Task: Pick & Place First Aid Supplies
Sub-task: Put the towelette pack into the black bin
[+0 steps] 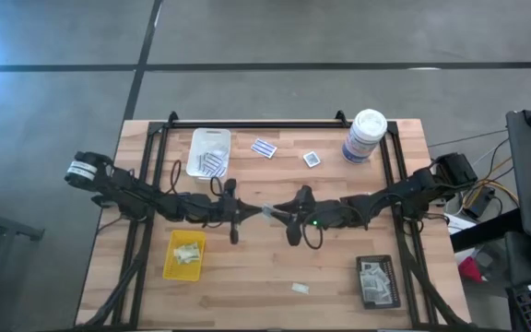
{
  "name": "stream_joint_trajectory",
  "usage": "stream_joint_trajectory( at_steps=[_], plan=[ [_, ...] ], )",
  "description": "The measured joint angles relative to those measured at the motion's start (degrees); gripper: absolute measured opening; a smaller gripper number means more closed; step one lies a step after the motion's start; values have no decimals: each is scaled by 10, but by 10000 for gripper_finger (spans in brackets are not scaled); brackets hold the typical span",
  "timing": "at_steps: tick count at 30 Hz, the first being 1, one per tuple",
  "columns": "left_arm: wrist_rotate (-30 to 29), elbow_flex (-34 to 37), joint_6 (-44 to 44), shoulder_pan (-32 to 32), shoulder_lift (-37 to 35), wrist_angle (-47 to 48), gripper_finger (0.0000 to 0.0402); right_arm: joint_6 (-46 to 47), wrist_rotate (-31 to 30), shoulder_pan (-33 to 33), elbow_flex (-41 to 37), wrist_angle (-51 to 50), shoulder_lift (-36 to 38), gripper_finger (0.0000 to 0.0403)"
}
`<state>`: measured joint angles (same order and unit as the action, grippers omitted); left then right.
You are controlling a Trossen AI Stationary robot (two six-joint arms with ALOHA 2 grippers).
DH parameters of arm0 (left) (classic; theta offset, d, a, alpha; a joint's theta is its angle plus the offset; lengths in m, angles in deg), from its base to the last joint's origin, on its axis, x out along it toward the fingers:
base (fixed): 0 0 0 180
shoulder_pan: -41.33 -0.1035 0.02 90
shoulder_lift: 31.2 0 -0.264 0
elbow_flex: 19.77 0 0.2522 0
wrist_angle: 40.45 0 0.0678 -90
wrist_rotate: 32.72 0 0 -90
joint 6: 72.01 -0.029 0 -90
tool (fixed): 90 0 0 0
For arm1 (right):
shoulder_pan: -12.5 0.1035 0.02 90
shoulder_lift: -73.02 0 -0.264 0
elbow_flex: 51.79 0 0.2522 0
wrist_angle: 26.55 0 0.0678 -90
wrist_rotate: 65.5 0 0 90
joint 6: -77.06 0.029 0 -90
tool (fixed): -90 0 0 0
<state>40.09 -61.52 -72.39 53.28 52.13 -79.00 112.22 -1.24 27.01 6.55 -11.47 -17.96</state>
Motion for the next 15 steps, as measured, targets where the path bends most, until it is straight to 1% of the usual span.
stream_joint_trajectory(
  at_steps=[10, 15],
  plan=[
    [-1, 0, -7, -1, 0, -24, 0, 10, 1, -3, 0, 13, 0, 18],
    [-2, 0, 5, -3, 0, -24, 0, -1, 1, -3, 0, 13, 0, 9]
  ],
)
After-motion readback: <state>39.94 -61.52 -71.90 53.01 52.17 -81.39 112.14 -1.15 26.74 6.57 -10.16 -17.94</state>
